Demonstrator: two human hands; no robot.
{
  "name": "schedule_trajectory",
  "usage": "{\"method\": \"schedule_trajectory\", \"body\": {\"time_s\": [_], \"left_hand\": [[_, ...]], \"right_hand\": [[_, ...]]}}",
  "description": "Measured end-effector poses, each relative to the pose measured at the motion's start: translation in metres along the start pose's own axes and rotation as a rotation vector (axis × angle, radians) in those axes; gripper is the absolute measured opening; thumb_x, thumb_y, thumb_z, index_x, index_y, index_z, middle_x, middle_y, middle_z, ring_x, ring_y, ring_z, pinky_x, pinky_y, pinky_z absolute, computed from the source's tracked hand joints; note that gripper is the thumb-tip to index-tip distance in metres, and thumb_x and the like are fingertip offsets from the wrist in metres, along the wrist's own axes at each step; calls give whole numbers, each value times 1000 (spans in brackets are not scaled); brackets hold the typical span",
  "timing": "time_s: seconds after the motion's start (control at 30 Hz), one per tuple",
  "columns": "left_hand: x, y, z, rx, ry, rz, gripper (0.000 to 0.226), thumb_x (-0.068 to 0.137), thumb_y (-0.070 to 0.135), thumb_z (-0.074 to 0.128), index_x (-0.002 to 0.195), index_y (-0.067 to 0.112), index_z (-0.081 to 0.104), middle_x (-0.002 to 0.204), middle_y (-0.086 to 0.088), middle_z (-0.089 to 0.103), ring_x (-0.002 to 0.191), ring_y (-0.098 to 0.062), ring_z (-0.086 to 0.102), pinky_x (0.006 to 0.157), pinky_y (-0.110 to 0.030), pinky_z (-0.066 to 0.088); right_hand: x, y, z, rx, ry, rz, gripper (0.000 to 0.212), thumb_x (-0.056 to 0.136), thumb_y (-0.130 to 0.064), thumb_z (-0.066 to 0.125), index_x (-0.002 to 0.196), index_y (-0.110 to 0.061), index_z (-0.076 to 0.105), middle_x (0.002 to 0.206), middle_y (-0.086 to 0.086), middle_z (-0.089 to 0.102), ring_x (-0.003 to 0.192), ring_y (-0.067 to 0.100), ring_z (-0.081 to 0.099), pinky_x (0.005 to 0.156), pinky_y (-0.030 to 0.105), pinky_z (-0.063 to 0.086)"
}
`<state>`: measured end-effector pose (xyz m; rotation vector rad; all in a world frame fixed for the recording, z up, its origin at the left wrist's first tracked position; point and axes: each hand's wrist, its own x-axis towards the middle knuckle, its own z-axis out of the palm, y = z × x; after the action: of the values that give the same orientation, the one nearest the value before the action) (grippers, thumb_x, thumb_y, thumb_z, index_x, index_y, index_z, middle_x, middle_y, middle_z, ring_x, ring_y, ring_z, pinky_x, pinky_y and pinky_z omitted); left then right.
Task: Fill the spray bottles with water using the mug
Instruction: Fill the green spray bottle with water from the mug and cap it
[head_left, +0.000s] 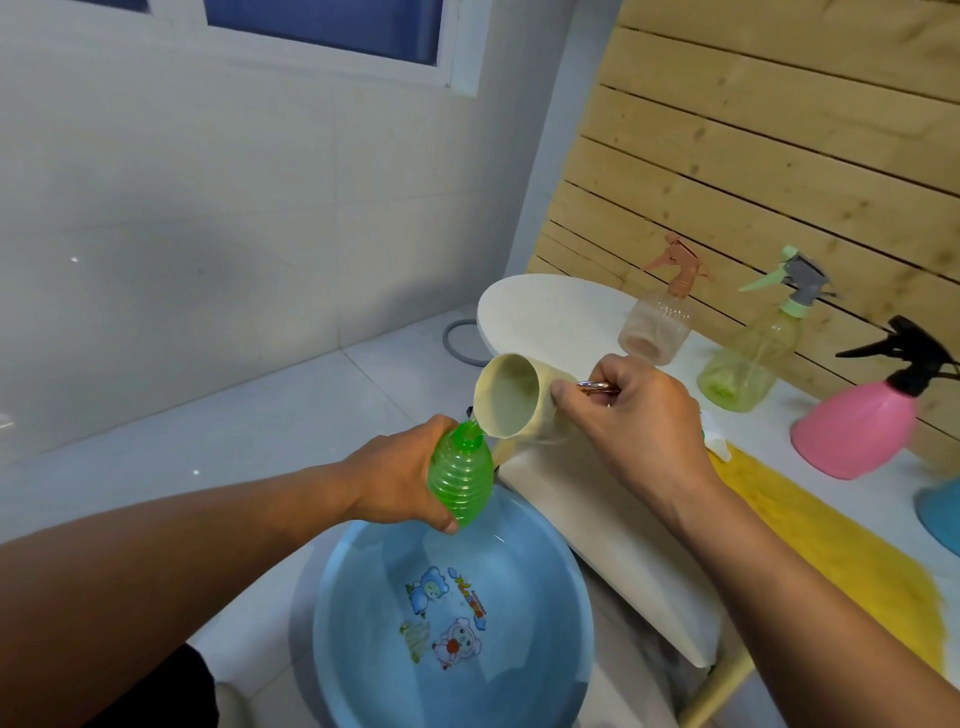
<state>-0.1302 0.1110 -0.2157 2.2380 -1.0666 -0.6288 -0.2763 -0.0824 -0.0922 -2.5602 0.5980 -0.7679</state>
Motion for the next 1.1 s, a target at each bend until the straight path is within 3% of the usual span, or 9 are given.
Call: {"method": "schedule_trajectory", "body": {"time_s": [0.7, 1.1], "left_hand": [[2, 1, 2, 71, -3, -7, 103, 57, 55, 95, 140, 44, 35, 121, 15, 64, 110, -14, 64, 97, -42, 55], [2, 2, 2, 84, -19, -15, 104, 55, 58, 94, 139, 45, 34, 122, 14, 64, 111, -15, 63, 97, -42, 55]], "right_hand": [[-1, 2, -3, -78, 38, -84, 36, 83, -44, 65, 65, -17, 48, 67, 1, 55, 66, 23, 53, 62, 36, 47], [-4, -3, -5, -171, 60, -178, 35, 85, -42, 66, 65, -21, 46, 71, -2, 44, 64, 26, 50, 54, 34, 38]]}}
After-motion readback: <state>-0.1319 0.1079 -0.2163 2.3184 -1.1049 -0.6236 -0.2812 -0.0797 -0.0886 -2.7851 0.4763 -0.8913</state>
